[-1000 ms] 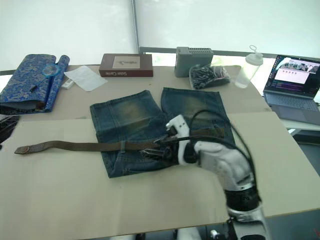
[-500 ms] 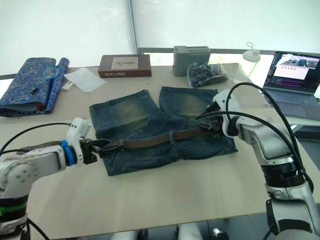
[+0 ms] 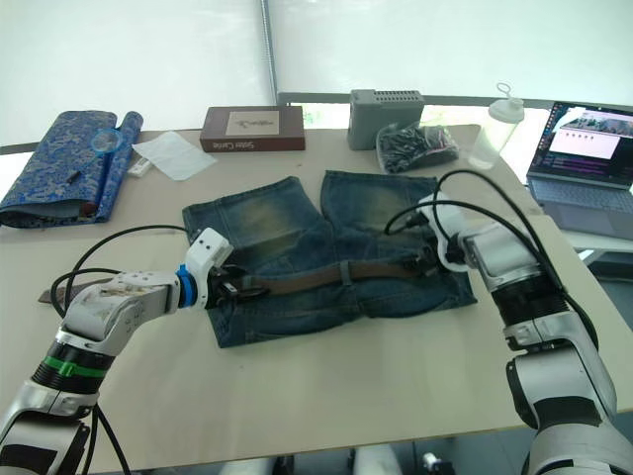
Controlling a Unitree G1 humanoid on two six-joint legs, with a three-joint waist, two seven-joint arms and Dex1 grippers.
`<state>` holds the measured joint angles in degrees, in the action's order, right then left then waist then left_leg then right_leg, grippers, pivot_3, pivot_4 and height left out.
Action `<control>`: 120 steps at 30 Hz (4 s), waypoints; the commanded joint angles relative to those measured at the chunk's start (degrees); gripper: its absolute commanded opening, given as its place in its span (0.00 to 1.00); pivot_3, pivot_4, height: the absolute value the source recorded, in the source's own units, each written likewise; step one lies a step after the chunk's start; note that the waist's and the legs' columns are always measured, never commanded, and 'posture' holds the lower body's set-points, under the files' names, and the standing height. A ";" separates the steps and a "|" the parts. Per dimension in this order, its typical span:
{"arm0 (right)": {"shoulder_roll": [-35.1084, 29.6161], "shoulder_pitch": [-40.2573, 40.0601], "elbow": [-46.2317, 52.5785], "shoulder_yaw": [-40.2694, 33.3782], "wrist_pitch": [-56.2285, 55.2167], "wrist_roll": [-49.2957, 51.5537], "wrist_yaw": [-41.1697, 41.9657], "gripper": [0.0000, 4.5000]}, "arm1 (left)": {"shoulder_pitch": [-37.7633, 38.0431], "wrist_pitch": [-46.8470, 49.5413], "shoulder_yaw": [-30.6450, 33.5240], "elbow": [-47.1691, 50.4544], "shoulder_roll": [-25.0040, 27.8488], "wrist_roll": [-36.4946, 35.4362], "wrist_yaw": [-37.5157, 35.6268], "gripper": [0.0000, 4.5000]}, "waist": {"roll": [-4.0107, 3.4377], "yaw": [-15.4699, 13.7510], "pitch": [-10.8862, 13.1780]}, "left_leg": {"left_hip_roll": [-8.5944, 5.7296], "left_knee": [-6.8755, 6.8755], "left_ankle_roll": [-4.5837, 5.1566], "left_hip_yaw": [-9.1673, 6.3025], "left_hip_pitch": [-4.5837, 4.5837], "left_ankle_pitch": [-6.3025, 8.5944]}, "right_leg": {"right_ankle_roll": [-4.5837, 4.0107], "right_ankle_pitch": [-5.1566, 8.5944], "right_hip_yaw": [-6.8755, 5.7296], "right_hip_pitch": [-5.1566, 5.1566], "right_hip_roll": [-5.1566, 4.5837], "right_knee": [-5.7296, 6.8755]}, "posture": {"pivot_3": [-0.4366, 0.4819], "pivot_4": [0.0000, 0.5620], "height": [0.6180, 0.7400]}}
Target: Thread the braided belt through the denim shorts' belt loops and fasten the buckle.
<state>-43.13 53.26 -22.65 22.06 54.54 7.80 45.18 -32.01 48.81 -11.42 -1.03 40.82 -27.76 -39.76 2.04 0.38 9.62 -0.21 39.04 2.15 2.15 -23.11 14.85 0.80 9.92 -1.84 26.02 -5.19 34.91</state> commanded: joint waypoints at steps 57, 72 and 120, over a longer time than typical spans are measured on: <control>-14.42 -52.01 57.29 -46.71 -1.49 55.21 17.86 0.46 | 49.61 -1.11 51.60 21.52 16.69 -31.02 -23.17 0.62 | -0.36 -0.72 0.10 | 0.96 0.88 0.02 0.37 0.94 0.91 | 0.48 0.72 -0.35 -0.91 0.30 0.20 | 0.48 0.27 1.00; 4.66 -25.43 38.58 -12.72 -23.12 14.56 -1.12 0.99 | 18.07 -13.10 20.43 10.81 9.47 -1.66 -2.51 1.00 | -0.31 -1.31 0.07 | 0.89 0.87 -0.17 0.71 0.79 0.92 | -0.08 0.27 0.03 -0.76 0.52 0.09 | 0.48 0.27 1.00; 14.68 3.34 -19.53 2.02 -37.55 -17.40 6.65 0.00 | -10.77 -38.74 3.49 -38.84 -2.98 26.67 -9.30 0.02 | -0.40 -0.28 -1.43 | 0.97 0.79 -0.07 1.11 1.18 0.98 | -0.10 0.20 0.51 -0.87 0.72 0.19 | 0.48 0.27 1.00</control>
<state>-27.47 56.23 -41.17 25.70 16.85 -8.32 52.26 -41.77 11.56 -9.19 -38.17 36.81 -2.29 -50.21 1.64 0.10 8.19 0.76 39.84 2.08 3.27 -22.05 15.82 0.70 10.10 -1.32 25.26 -4.47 35.10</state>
